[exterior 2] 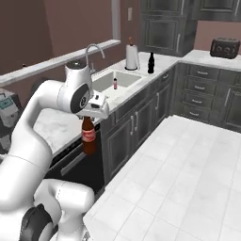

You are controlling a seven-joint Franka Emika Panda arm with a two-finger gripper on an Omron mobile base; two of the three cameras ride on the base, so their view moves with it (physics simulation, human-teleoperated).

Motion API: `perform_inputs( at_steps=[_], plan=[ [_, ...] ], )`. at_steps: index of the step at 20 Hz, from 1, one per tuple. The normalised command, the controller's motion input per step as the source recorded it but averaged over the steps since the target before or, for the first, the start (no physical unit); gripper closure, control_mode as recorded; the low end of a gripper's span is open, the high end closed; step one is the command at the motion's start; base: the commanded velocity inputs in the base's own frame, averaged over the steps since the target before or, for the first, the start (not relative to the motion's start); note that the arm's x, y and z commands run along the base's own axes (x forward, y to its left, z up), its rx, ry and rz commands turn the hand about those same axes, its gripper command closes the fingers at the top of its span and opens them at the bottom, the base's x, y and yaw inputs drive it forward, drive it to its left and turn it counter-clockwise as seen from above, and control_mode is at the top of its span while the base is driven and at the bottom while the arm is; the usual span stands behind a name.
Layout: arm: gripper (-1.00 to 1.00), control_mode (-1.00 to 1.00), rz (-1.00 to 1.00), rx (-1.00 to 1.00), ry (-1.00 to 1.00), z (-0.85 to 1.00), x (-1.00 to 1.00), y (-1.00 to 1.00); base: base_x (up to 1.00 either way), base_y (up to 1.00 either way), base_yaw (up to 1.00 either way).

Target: Place the large bottle from the dining counter next to the other large bottle outside the sink, and place the small bottle from the dining counter next to the other small bottle inside the sink.

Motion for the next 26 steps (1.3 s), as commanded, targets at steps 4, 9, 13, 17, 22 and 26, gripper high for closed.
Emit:
perform_inputs(
  at_steps=[4,9,13,17,22,26],
  plan=[
    [1.0,1.0,0.0,0.0,0.0,0.0,0.0,0.0,0.02,-0.94,0.29],
    [1.0,1.0,0.0,0.0,0.0,0.0,0.0,0.0,0.0,-1.0,0.24],
    [1.0,1.0,0.0,0.0,0.0,0.0,0.0,0.0,0.15,-1.0,0.24],
    [1.0,1.0,0.0,0.0,0.0,0.0,0.0,0.0,0.5,-0.93,0.38],
    [1.0,1.0,0.0,0.0,0.0,0.0,0.0,0.0,0.69,-0.77,0.45],
    [1.0,1.0,0.0,0.0,0.0,0.0,0.0,0.0,0.7,-0.76,0.43]
  ],
)
